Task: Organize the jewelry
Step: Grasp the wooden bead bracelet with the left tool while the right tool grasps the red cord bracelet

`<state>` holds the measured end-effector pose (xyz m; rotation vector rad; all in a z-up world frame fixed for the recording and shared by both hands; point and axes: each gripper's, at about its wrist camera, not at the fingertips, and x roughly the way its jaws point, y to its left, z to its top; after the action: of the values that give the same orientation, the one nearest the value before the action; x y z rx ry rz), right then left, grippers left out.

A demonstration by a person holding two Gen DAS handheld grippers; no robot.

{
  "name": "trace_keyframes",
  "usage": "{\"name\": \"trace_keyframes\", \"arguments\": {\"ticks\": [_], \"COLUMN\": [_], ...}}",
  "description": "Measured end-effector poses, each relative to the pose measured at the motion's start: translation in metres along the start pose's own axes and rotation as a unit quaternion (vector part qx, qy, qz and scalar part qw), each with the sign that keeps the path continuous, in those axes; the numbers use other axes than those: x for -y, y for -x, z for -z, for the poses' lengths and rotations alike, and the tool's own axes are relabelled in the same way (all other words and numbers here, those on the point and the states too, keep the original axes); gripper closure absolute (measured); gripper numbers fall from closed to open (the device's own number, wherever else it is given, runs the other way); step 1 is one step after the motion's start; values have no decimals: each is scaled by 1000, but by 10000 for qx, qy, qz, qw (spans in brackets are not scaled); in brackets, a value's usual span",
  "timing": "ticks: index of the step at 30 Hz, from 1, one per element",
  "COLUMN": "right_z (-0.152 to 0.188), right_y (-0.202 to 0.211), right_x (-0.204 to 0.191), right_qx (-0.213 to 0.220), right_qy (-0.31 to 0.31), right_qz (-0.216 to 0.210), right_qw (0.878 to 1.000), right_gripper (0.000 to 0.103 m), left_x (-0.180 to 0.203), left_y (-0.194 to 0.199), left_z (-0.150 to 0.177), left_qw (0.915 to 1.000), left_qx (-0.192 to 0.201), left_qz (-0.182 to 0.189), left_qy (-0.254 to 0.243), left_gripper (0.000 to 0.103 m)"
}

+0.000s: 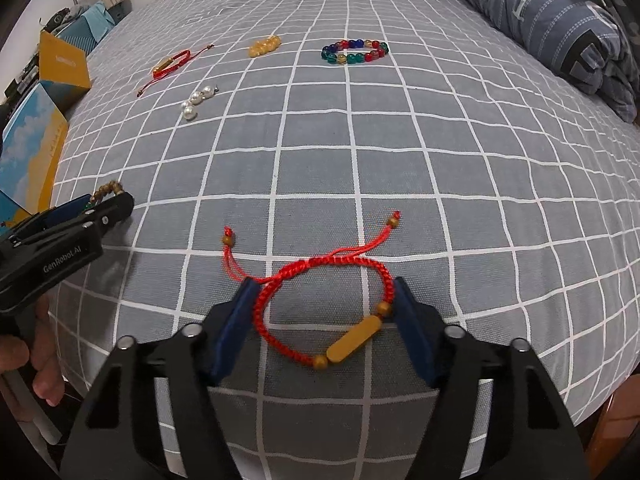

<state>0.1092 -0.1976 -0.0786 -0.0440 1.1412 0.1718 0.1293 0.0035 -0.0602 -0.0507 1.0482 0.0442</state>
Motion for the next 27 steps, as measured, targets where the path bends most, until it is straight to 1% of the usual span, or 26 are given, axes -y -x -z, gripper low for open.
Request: {"name": "trace_keyframes", "arguments": {"ticks": [1,3,5,6,7,9,10,11,13,15,22,27], "right_z": [0,-1,-1,-1,-1,-1,-1,-1,-1,-1,-2,-4], "right_y": [0,1,1,2,2,3,3,3,4,5,8,15], "right_x": [0,1,1,1,1,1,1,1,1,0,-1,-1], "right_qx": [1,-1,-3,-4,0,6,7,9,35,81,164,319], "right_qy": [-2,-16,-23,-27,-28,-53,-64,-66,-82,-87,-116,-155], "right_qz": [15,20,32,35,21,21,14,-3,-29,-45,-21,-15], "right_qw": [10000,10000,10000,10000,10000,10000,10000,10000,10000,9999,9998,9994], "right_gripper": [49,56,65,68,74,81,88,90,92,93,93,93], "left_x": [-1,-2,-3,-4,-3,-4,-5,-5,-6,-5,-6,-7], "left_y": [1,2,4,4,4,5,6,6,8,10,18,26], "left_z": [0,-1,-1,-1,-1,-1,-1,-2,-2,-2,-3,-4], "left_qw": [10000,10000,10000,10000,10000,10000,10000,10000,9999,10000,9999,9997], "left_qx": [-11,-22,-30,-31,-26,-22,-21,-19,-4,54,150,248], "left_qz": [24,66,73,59,53,59,62,69,87,1,36,79], "left_qy": [12,44,46,32,30,40,43,43,66,36,25,42], "left_gripper": [52,61,65,69,71,81,84,88,91,93,95,95]}}
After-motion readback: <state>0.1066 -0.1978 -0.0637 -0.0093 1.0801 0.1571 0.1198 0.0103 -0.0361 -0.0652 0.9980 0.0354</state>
